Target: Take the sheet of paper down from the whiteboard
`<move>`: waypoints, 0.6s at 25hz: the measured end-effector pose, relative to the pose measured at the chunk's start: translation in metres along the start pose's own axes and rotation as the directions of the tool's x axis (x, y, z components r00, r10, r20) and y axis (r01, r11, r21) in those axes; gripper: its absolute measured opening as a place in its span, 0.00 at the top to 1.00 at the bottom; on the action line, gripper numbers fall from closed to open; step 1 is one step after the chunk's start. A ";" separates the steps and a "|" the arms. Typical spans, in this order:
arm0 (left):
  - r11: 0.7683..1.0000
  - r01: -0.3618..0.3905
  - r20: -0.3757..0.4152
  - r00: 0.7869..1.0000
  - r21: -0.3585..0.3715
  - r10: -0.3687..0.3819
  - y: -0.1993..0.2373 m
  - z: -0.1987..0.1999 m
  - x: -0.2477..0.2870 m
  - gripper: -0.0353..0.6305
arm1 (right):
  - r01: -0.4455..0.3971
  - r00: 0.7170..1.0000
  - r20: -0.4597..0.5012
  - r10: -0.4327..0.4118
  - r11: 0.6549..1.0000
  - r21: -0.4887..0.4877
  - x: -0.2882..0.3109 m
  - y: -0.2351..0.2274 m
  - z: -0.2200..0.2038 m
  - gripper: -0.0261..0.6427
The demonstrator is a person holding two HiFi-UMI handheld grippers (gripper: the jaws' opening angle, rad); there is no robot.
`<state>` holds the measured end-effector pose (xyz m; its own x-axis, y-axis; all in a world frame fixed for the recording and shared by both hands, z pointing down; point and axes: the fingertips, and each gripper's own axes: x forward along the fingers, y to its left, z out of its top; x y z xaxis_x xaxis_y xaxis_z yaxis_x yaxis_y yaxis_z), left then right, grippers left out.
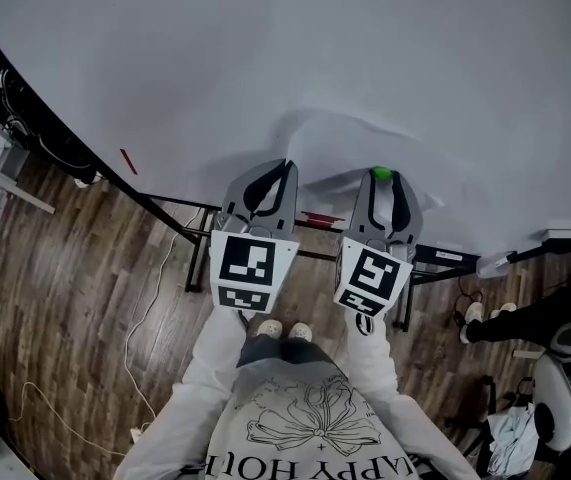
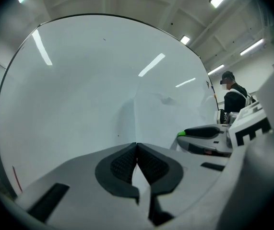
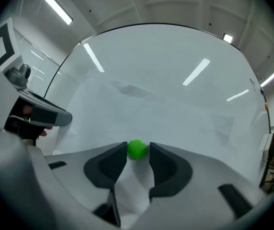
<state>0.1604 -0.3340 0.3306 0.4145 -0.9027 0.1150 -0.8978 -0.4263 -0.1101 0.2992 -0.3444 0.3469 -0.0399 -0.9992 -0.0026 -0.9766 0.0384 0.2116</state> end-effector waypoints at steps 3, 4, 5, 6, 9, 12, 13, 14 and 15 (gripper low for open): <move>1.000 0.009 0.003 1.000 -0.007 -0.009 0.002 0.000 0.001 0.94 | 0.018 1.000 -0.010 -0.018 1.000 -0.016 0.000 0.002 0.000 0.75; 1.000 0.012 0.005 1.000 -0.011 -0.012 0.002 0.000 0.001 0.94 | 0.025 1.000 -0.011 -0.025 0.999 -0.022 0.001 0.003 0.000 0.75; 1.000 0.015 0.006 1.000 -0.014 -0.015 0.003 0.000 0.001 0.94 | 0.030 0.999 -0.013 -0.031 0.999 -0.027 0.001 0.003 0.000 0.75; 1.000 0.018 0.007 1.000 -0.017 -0.017 0.003 0.000 0.001 0.94 | 0.036 0.999 -0.016 -0.036 0.999 -0.030 0.001 0.003 0.000 0.76; 0.999 0.024 0.011 1.000 -0.031 -0.023 0.004 -0.002 0.002 0.94 | 0.042 0.999 -0.025 -0.043 0.999 -0.029 0.001 0.003 -0.001 0.78; 0.999 0.029 0.014 1.000 -0.043 -0.028 0.006 -0.002 0.002 0.94 | 0.039 0.999 -0.031 -0.040 0.999 -0.026 0.002 0.004 -0.002 0.78; 0.998 0.030 0.014 0.999 -0.046 -0.030 0.007 -0.002 0.002 0.94 | 0.036 0.999 -0.032 -0.037 0.999 -0.024 0.002 0.004 -0.002 0.78; 0.998 0.032 0.013 0.999 -0.050 -0.031 0.007 -0.002 0.001 0.94 | 0.033 0.999 -0.033 -0.034 0.999 -0.021 0.002 0.005 -0.002 0.78; 0.998 0.032 0.011 0.999 -0.052 -0.032 0.008 -0.003 0.001 0.94 | 0.030 0.999 -0.033 -0.031 0.999 -0.017 0.002 0.004 -0.002 0.78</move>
<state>0.1535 -0.3384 0.3327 0.4445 -0.8893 0.1076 -0.8905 -0.4517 -0.0544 0.2953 -0.3463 0.3499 -0.0027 -0.9997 0.0226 -0.9735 0.0079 0.2284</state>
